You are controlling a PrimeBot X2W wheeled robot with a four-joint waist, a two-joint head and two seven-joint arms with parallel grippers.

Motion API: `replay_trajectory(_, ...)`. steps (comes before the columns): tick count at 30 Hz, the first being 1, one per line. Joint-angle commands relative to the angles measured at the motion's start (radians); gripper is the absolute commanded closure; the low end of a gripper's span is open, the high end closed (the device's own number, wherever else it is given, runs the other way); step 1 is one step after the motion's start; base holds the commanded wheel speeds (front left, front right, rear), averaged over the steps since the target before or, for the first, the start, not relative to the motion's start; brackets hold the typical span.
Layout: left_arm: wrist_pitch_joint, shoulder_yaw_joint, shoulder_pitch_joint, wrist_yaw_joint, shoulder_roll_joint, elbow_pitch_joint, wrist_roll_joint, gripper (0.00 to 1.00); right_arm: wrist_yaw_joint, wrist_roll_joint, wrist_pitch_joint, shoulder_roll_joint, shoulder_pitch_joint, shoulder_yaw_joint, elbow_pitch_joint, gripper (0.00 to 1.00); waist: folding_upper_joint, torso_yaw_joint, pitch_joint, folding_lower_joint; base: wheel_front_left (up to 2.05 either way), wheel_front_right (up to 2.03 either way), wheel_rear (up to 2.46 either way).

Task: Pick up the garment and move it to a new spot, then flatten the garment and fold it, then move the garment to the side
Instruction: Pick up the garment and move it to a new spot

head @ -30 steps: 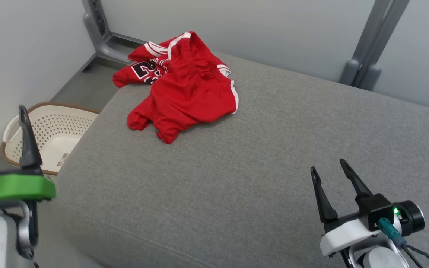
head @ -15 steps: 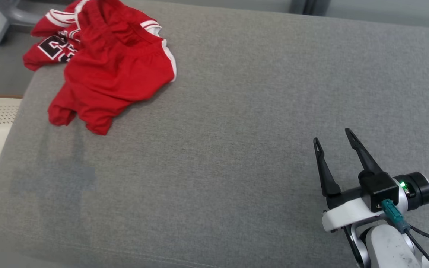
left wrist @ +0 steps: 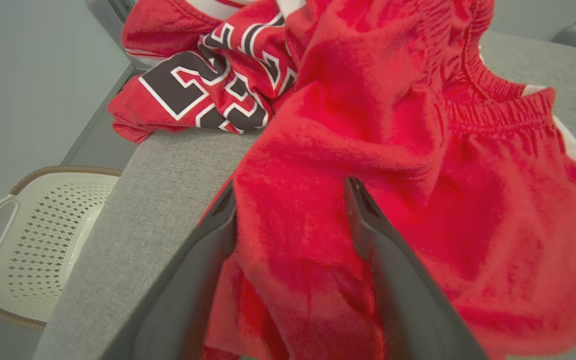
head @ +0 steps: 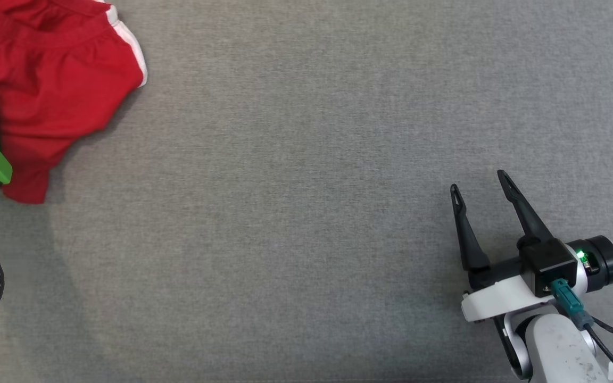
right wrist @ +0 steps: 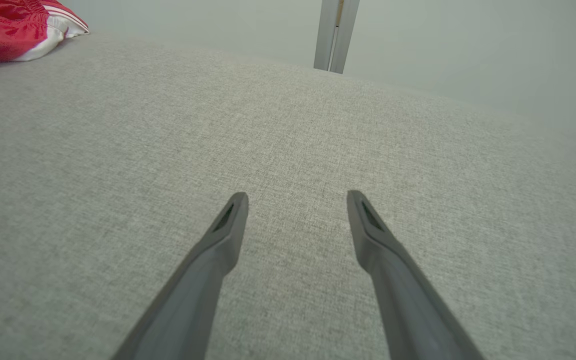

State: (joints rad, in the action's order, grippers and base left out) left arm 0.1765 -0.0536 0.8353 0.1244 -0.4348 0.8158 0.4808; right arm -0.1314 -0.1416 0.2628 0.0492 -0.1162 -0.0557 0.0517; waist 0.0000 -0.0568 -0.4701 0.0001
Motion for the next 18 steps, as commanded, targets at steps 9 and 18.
replay_trajectory(9, -0.033, -0.038, 0.012, 0.005, -0.008, 0.084, 0.011, 1.00, 0.001, 0.024, 0.003, 0.002, -0.006, -0.013, 0.027, 0.00, 0.0000, 0.046, 0.022, -0.0001, 0.00, 0.00, 0.00)
replay_trajectory(18, -0.059, -0.104, -0.019, 0.006, -0.073, 0.059, 0.034, 1.00, 0.001, 0.065, 0.003, 0.002, 0.017, -0.034, 0.063, 0.00, 0.0000, 0.056, 0.168, -0.0001, 0.00, 0.00, 0.00)
